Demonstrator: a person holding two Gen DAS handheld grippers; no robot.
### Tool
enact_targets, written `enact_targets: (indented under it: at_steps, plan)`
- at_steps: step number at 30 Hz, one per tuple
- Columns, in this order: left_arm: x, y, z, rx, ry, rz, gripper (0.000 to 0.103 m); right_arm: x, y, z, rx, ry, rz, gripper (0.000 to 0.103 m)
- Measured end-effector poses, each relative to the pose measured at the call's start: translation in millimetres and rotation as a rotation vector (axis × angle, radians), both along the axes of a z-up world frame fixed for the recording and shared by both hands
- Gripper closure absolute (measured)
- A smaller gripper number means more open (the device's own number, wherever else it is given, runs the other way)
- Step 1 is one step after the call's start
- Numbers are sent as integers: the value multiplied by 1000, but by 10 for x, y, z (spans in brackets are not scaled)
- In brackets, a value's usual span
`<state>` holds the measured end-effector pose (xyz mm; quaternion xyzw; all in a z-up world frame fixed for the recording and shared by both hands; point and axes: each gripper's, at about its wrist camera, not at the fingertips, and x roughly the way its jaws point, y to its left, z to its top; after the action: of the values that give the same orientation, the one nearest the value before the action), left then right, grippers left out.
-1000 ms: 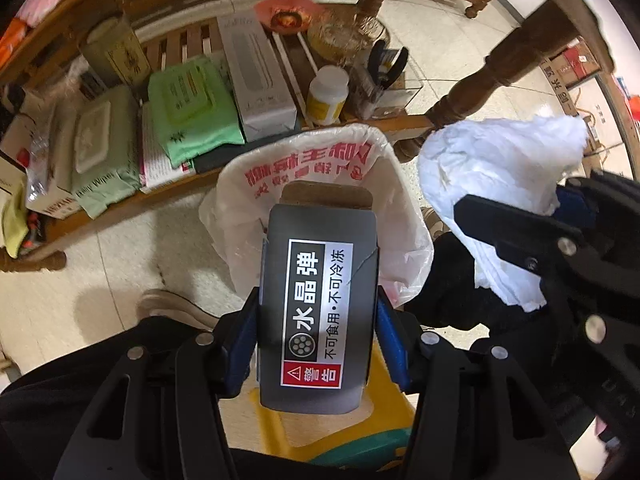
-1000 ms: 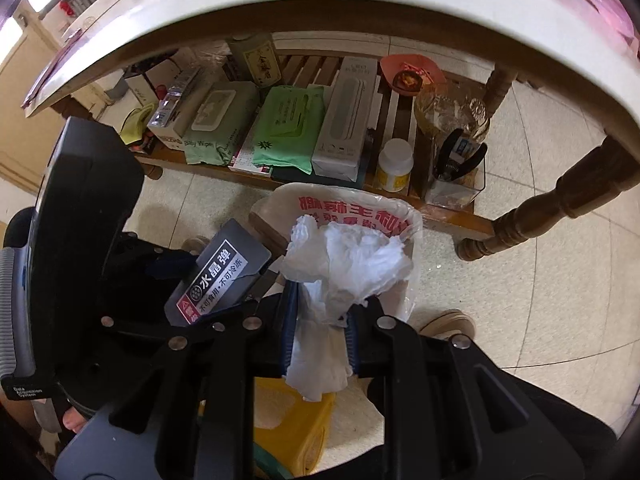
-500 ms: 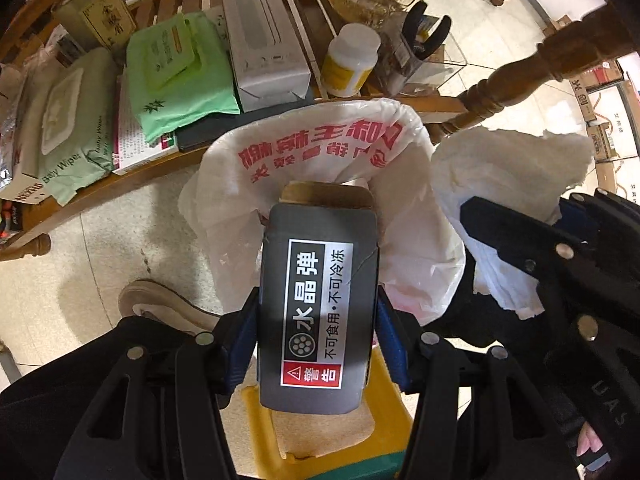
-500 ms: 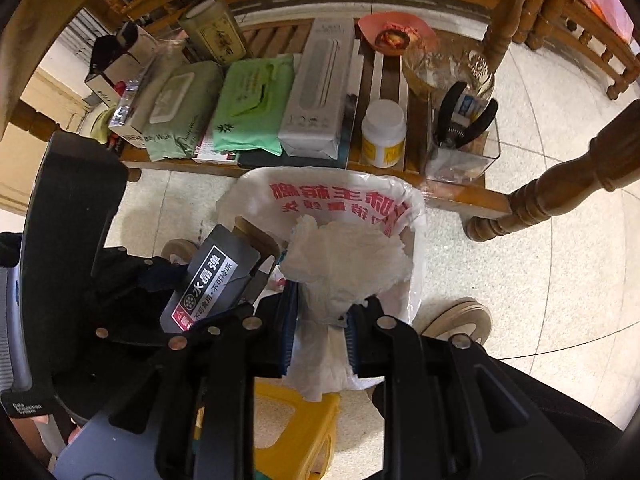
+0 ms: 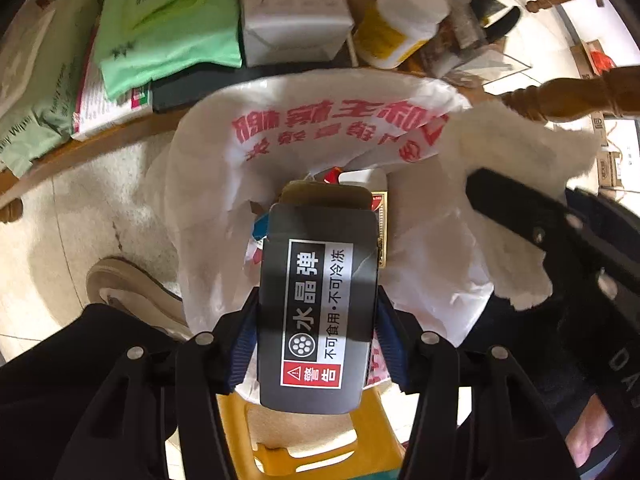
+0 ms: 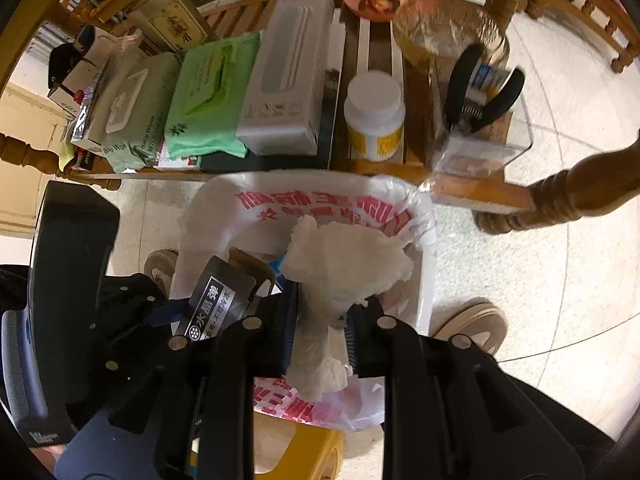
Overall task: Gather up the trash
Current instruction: 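Carry both held items down over the white trash bag under the table, then open both grippers to drop the black box and tissue into the bag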
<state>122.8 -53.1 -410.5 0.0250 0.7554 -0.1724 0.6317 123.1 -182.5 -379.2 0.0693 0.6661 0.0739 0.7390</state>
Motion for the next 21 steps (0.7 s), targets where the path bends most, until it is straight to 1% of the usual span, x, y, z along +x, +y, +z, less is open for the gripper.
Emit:
enact_targets:
  at_steps: [7,9,12,15,21]
  plan:
    - [33,11,-161,33,19,15,50,-22,-1,-300,24,75,1,82]
    - [32,3,-213,54,20,10,50,-39,6,-381,31,97,1,81]
    - [22,4,-298,66,47,21,50,-54,-2,-468,36,122,-6,81]
    - [20,5,-323,83,48,21,50,-61,3,-512,39,136,-9,81]
    - [36,19,-330,74,51,25,50,-70,-34,-538,46,144,-27,80]
